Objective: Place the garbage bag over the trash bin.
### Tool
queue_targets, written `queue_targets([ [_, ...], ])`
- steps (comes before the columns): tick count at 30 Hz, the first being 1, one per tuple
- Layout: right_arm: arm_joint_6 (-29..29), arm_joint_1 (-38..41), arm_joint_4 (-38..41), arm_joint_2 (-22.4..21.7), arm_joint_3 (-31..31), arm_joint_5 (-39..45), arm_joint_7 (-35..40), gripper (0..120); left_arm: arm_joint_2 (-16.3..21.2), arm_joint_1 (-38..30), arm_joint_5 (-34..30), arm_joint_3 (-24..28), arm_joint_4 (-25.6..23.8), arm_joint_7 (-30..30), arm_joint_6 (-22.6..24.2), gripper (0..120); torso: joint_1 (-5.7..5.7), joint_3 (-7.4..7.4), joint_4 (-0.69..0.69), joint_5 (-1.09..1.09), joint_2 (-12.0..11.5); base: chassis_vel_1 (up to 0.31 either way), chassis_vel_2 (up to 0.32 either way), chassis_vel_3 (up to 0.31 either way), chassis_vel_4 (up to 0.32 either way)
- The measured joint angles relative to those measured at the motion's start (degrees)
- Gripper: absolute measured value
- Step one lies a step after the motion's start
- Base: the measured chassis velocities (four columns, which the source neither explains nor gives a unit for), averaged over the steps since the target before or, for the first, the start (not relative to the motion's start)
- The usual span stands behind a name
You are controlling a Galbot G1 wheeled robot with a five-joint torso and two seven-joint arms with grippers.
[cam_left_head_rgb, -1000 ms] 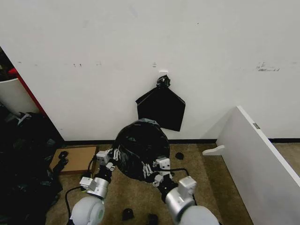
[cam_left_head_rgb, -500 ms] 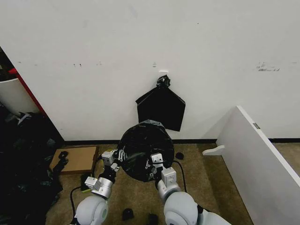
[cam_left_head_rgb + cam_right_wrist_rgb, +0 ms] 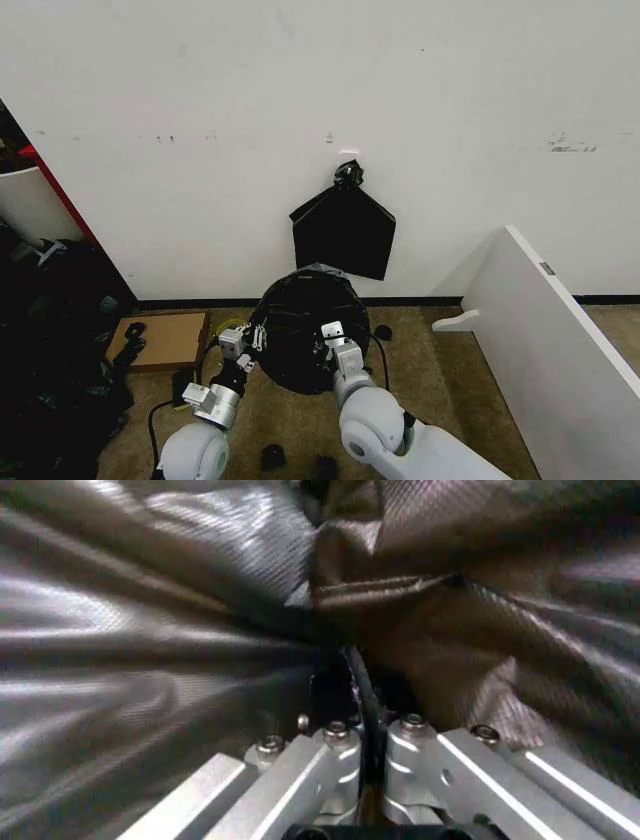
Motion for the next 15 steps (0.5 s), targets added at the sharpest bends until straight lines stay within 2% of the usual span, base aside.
queue_targets([
  [9, 0.02, 1.62, -4.89, 0.86, 1.61, 0.6, 0.39, 0, -0.08, -0.12, 0.95, -0.67, 1.19, -0.15, 0.03, 4, 0.0, 0.0, 0.01, 0.0, 0.0, 0.0, 0.0, 0.0, 0.0],
  [15, -0.31, 0.26, -3.54, -0.4, 2.19, 0.5, 0.69, 0, -0.09, -1.52, 0.12, -1.22, 2.86, -0.4, 0.38, 4, 0.0, 0.0, 0.0, 0.01, 0.0, 0.0, 0.0, 0.0, 0.0],
])
